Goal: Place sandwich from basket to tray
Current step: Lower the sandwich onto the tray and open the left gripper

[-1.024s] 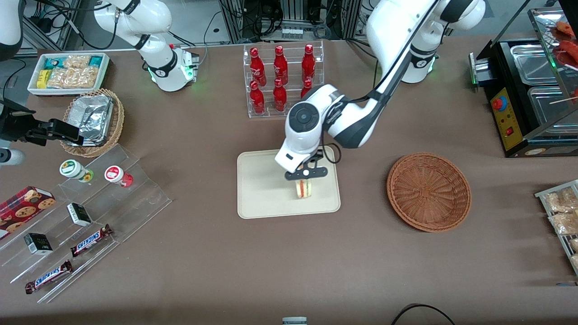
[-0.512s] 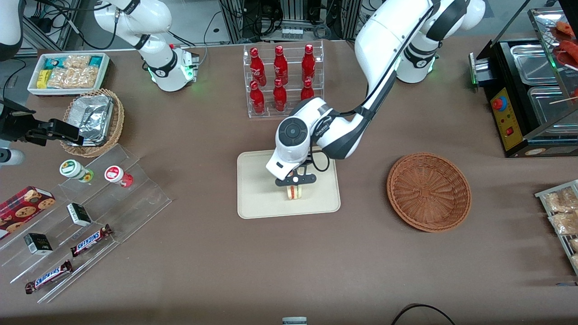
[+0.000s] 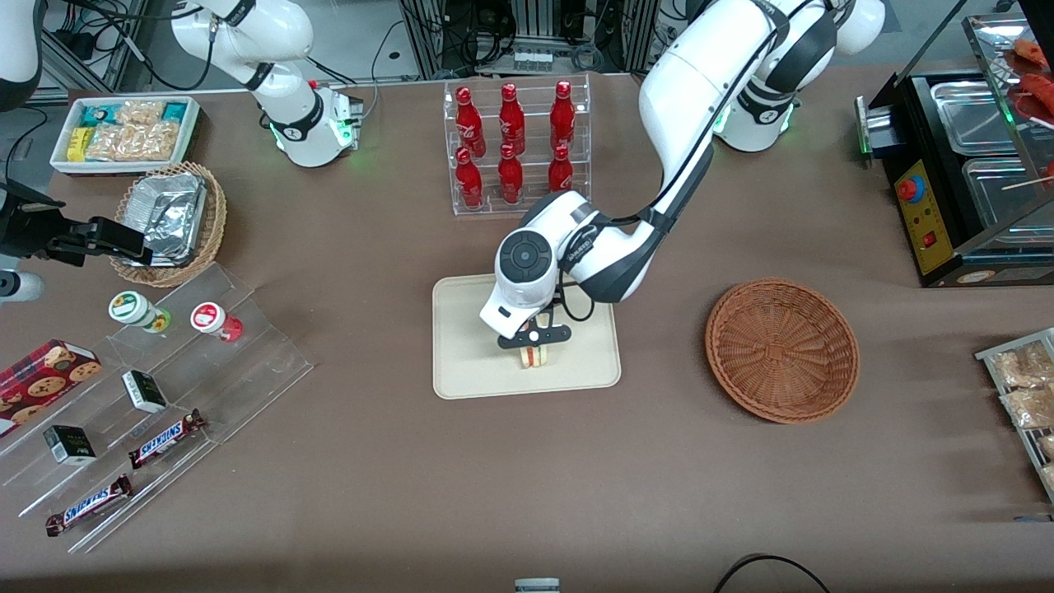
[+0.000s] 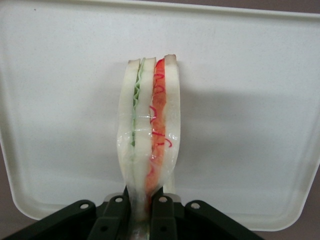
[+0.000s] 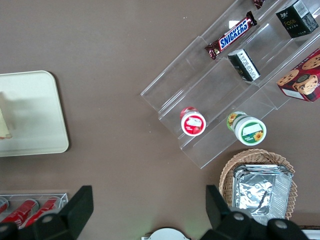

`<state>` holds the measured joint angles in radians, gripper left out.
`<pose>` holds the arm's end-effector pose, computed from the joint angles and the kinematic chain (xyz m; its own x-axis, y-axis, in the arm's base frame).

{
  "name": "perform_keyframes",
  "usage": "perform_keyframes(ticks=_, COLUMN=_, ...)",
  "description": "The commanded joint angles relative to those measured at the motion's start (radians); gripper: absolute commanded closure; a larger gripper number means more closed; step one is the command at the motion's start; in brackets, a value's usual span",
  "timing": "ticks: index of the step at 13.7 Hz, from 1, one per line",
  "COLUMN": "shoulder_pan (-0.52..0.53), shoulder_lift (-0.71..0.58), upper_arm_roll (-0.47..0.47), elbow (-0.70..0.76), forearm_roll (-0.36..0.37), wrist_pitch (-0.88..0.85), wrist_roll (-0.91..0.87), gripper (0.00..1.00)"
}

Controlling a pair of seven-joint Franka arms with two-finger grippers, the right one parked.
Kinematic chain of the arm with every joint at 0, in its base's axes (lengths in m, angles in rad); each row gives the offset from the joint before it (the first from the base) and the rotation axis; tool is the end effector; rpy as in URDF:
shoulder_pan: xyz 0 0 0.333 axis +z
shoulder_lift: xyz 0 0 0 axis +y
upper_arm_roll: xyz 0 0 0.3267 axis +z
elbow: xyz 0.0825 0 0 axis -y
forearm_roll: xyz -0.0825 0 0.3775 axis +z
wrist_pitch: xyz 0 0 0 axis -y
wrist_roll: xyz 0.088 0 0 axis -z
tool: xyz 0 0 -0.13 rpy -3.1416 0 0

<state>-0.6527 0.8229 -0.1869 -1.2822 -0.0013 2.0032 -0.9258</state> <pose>0.5153 -0.5280 0.2425 0.9768 0.1363 -0.1652 0.1397 -0.9902 0.0089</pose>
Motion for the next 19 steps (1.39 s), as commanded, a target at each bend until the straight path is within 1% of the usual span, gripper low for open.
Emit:
perform_keyframes(ticks=1, shoulder_pan=-0.021, shoulder_lift=0.035, upper_arm_roll=0.006, elbow=0.055, forearm_roll=-0.011, wrist_pitch=-0.02, wrist_roll=-0.034, gripper=1.0)
perform_keyframes(ticks=2, shoulder_pan=-0.024, shoulder_lift=0.036, upper_arm_roll=0.006, elbow=0.055, forearm_roll=-0.011, wrist_pitch=-0.011, wrist_roll=-0.051, gripper=1.0)
perform_keyframes(ticks=3, shoulder_pan=-0.024, shoulder_lift=0.039, upper_arm_roll=0.006, elbow=0.055, forearm_roll=-0.011, wrist_pitch=-0.006, wrist_roll=-0.056, gripper=0.91)
perform_keyframes(ticks=4, shoulder_pan=-0.024, shoulder_lift=0.039, upper_arm_roll=0.006, elbow=0.055, forearm_roll=-0.011, wrist_pitch=-0.004, wrist_roll=-0.056, gripper=0.39)
perform_keyframes(ticks=5, shoulder_pan=-0.033, shoulder_lift=0.041, upper_arm_roll=0.007, elbow=0.053, forearm_roll=-0.009, wrist_pitch=-0.004, wrist_roll=-0.053, gripper=0.01)
perform_keyframes(ticks=10, shoulder_pan=-0.036, shoulder_lift=0.012, upper_arm_roll=0.01, elbow=0.066, forearm_roll=-0.009, wrist_pitch=-0.02, wrist_roll=-0.051, gripper=0.0)
perform_keyframes(ticks=15, shoulder_pan=0.01, shoulder_lift=-0.092, upper_arm_roll=0.007, elbow=0.092, forearm_roll=-0.011, wrist_pitch=-0.151, wrist_roll=-0.027, gripper=0.0)
perform_keyframes(ticks=17, shoulder_pan=0.034, shoulder_lift=-0.14, upper_arm_roll=0.014, elbow=0.09, forearm_roll=-0.009, wrist_pitch=-0.207, wrist_roll=0.089, gripper=0.0)
perform_keyframes(ticks=19, shoulder_pan=0.112, shoulder_lift=-0.188, upper_arm_roll=0.007, elbow=0.084, forearm_roll=-0.013, wrist_pitch=-0.283, wrist_roll=0.227, gripper=0.0)
